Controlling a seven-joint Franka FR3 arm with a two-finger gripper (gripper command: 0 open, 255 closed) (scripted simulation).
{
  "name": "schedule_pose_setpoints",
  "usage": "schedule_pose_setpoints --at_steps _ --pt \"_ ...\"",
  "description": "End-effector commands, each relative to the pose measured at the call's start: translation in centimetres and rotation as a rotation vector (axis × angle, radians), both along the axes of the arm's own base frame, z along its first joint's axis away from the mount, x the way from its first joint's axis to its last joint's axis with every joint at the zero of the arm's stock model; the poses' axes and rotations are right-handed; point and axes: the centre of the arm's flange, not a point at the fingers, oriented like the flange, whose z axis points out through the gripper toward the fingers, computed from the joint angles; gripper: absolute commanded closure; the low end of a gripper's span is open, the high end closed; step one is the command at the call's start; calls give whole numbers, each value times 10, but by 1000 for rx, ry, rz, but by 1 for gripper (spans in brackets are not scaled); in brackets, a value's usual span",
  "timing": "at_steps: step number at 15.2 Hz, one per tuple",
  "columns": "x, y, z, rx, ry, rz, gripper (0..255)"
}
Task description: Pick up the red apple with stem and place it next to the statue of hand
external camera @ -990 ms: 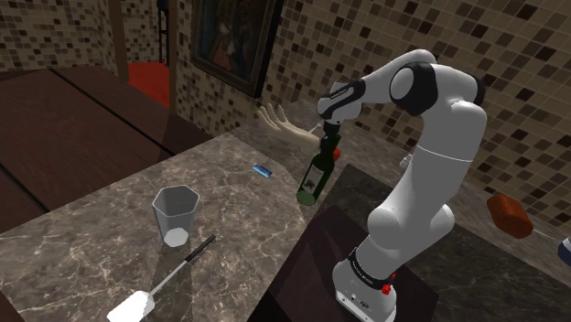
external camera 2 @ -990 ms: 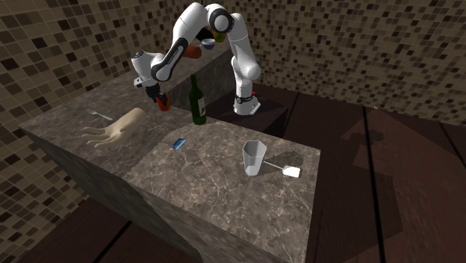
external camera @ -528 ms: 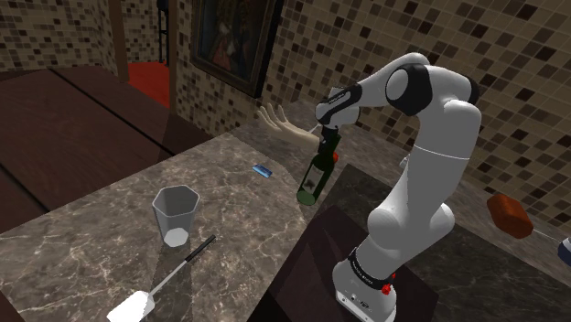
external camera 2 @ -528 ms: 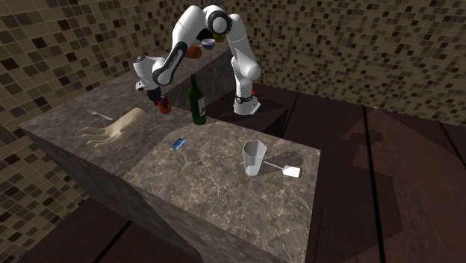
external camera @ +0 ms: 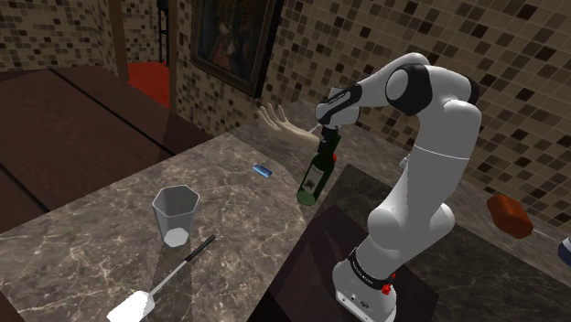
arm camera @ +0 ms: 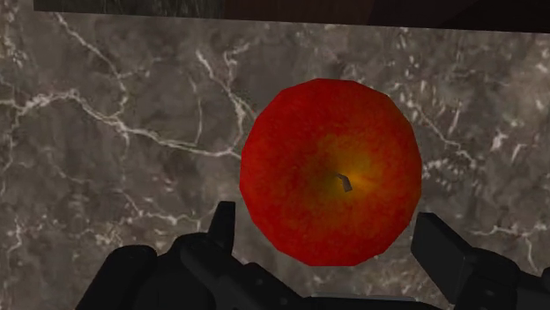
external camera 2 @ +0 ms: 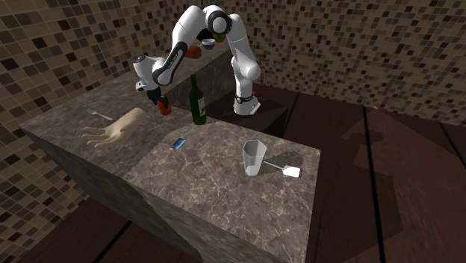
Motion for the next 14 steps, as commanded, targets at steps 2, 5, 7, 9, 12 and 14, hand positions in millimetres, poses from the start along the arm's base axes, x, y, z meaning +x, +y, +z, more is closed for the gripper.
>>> schedule_pose_setpoints --at_steps 2,5,7,9,12,14 --pt "0 0 0 0 0 0 0" --pt "6 3 39 0 0 0 0" --pt "8 4 49 0 0 0 0" --pt "8 4 49 0 0 0 0" --pt "8 4 49 0 0 0 0" --pt "8 4 49 0 0 0 0"
